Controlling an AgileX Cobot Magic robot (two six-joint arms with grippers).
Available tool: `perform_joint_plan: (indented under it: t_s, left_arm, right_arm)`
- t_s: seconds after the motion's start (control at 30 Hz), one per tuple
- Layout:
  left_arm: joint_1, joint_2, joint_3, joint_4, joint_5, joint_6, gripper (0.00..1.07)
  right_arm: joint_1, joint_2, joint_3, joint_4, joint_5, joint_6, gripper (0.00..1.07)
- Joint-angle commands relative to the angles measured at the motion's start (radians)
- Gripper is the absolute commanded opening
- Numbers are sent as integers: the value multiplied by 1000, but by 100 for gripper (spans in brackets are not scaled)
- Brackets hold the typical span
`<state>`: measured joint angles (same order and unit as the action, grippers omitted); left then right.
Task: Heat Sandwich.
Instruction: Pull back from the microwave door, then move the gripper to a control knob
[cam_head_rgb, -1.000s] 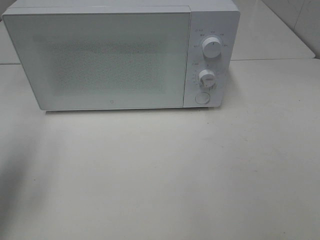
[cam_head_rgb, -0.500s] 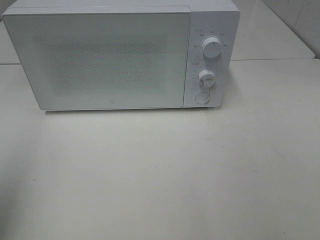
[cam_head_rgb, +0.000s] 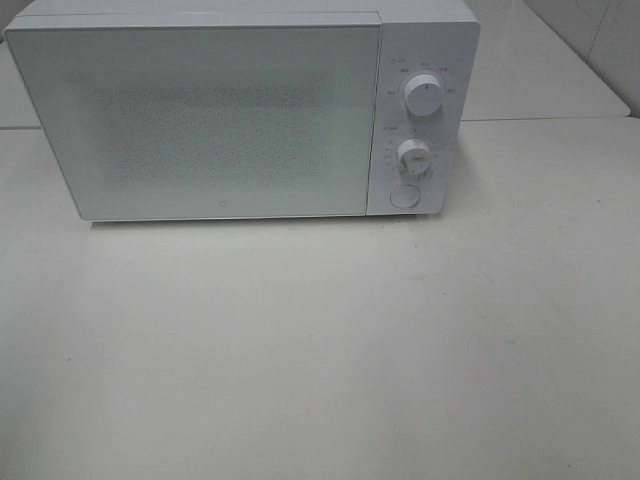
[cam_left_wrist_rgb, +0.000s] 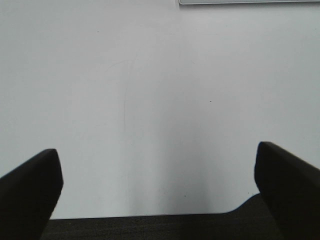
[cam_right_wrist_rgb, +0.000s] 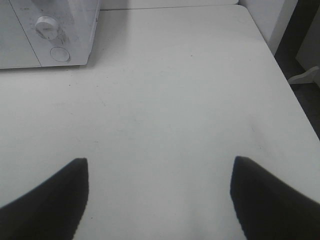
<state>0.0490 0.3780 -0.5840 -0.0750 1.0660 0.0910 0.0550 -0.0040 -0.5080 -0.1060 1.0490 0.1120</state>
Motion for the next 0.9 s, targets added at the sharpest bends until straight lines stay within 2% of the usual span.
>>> perform_joint_plan:
  t_s: [0.03, 0.33, 0.5, 0.67, 0.9]
  left_arm:
    - [-3, -76, 13, -19, -17, -3, 100]
    - [-34, -234, 65, -11, -71, 1, 100]
    - [-37, -328, 84, -5, -33, -1, 100]
    - [-37, -410, 90, 7, -29, -42, 100]
    - [-37, -406, 90, 6, -29, -45, 100]
  right_arm:
    - [-7, -26, 2, -4, -10, -8, 75]
    - [-7, -26, 2, -5, -10, -8, 75]
    - [-7, -26, 2, -5, -10, -8, 75]
    - [-7, -26, 2, -5, -10, -7, 75]
    - [-7, -22, 2, -5, -10, -7, 75]
